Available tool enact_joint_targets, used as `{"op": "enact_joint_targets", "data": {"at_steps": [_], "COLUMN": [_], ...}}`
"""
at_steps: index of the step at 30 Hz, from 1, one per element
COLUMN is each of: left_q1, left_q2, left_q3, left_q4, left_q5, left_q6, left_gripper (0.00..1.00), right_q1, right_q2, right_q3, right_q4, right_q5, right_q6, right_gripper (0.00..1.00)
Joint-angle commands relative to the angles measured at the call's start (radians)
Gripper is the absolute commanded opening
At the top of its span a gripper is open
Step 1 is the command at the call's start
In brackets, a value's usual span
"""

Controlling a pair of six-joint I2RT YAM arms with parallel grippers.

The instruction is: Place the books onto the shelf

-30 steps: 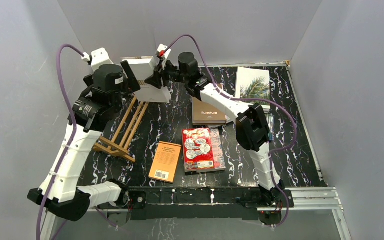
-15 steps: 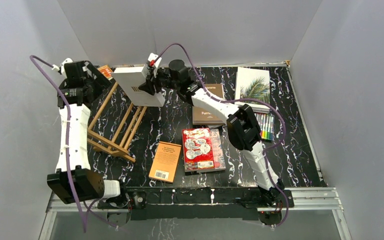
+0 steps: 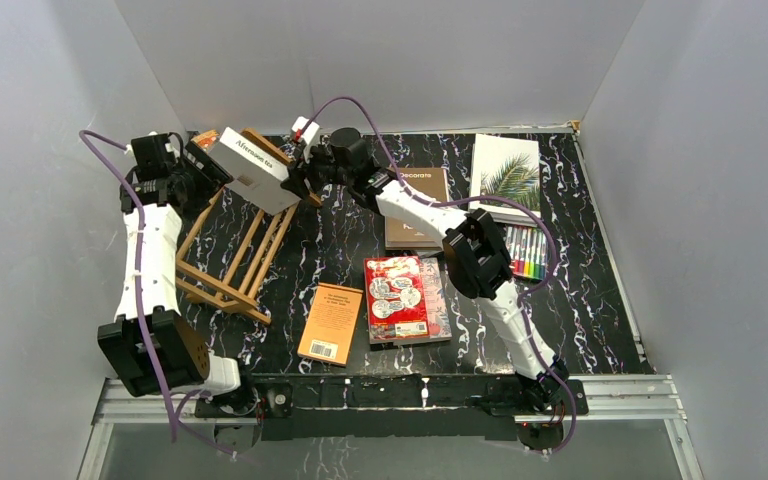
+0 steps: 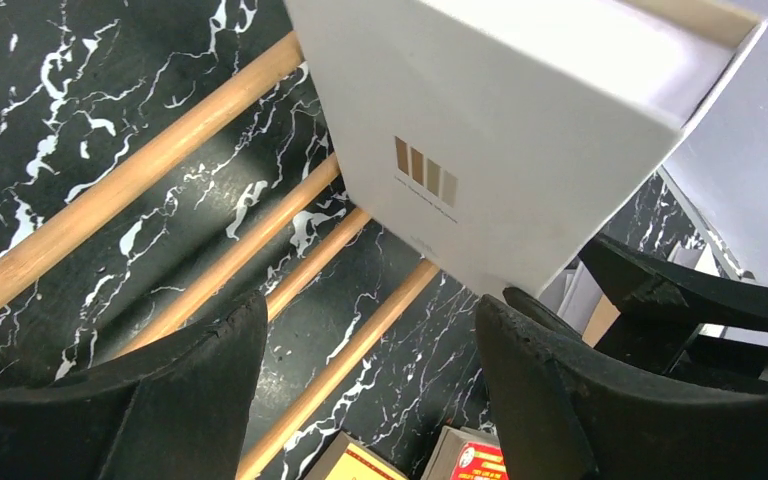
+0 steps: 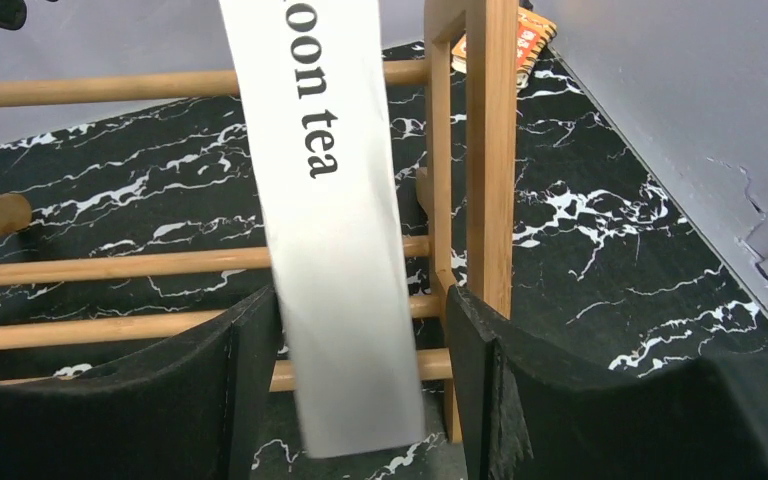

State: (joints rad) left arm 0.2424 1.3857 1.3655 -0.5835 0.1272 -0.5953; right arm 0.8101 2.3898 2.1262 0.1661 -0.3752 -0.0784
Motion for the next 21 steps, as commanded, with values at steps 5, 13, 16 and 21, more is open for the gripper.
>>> {"op": "enact_joint_targets", "data": {"at_steps": [5, 13, 16, 21], "left_q1": [0.009, 0.009, 0.009, 0.009], "left_q2": [0.035, 0.064, 0.065, 0.072], "left_q3": [-0.046, -0.086, -0.1, -0.105], "left_q4": [0.067, 0.158, 0.183, 0.2], "left_q5": [0.097, 0.161, 0.171, 0.19], "left_q6": [-0.003, -0.009, -0.016, -0.017], "left_gripper": [0.72, 0.67, 0.66, 0.66], "right_q1": [0.001, 0.001, -0.004, -0.024], "right_q2": [-0.014, -0.042, -0.08, -0.19], "right_q3": [0.019, -0.018, -0.043, -0.133], "right_q4": [0.062, 0.075, 0.073, 0.093], "right_q5": [0.092, 0.133, 0.127, 0.108], "right_q6": [0.029, 0.049, 0.081, 0.181], "right_gripper": [0.64, 0.65, 0.7, 0.78]}}
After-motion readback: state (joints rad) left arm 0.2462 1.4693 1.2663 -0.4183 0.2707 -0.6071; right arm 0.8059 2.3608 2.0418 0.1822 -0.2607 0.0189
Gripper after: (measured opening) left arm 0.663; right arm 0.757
